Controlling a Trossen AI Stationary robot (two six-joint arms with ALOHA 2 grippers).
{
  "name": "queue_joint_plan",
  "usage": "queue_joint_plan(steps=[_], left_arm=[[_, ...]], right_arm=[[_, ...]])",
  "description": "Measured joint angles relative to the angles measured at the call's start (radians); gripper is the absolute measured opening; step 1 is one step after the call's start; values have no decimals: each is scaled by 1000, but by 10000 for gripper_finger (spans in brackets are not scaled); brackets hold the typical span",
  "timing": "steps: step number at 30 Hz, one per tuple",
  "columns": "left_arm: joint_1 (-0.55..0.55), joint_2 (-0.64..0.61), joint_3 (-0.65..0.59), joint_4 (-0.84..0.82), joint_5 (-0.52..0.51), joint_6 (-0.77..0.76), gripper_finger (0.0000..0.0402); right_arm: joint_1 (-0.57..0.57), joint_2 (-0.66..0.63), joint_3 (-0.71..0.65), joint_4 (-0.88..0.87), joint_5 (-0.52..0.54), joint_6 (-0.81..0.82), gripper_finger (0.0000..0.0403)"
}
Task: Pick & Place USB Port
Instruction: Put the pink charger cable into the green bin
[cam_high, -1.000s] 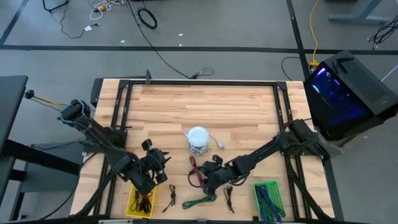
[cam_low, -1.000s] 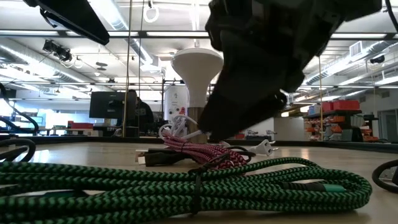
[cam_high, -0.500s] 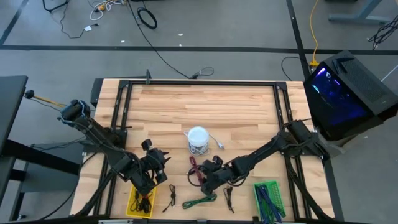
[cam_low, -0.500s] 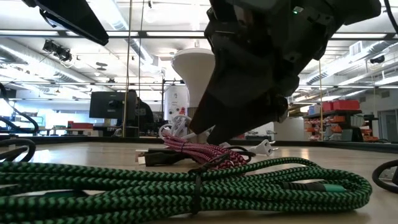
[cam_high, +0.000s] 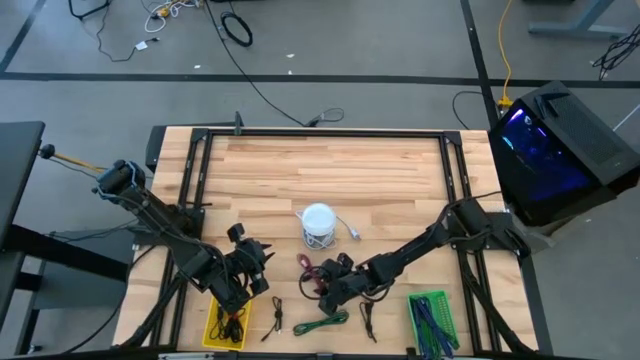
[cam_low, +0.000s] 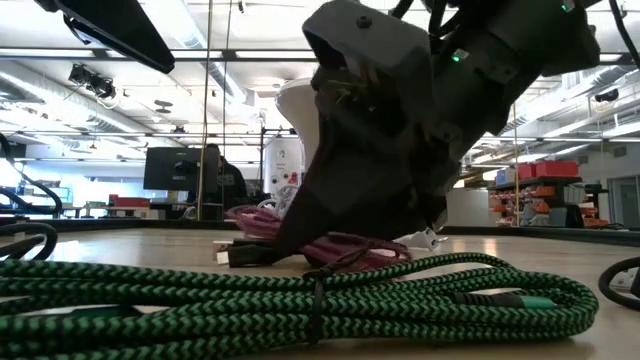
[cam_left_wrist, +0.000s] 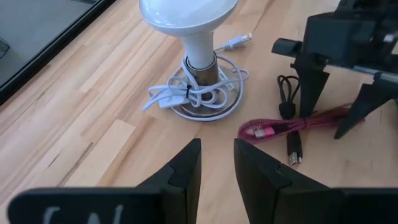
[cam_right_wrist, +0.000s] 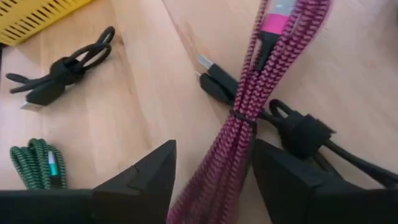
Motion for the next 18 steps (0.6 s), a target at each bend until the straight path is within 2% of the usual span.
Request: queue_joint_plan(steps=[2,4,8,9,14,18], left_arm=[[0,0,0,0,0,0,101],[0,0,0,0,0,0,101],[0,0,0,0,0,0,101],[0,0,0,0,0,0,101],[0,0,0,2,-3,-3,101],[0,0,0,11,-4,-6,101]], right_arm=[[-6,0,0,-8,-14,2,199],[-8,0,1,-19,-11,21,169],[-12,1,0,-30,-9,21,40],[-14,1,0,-29,-18,19,25],[-22,-16,-1,-32,-63,26,12],[-17,-87,-3,-34,-86,1,11]])
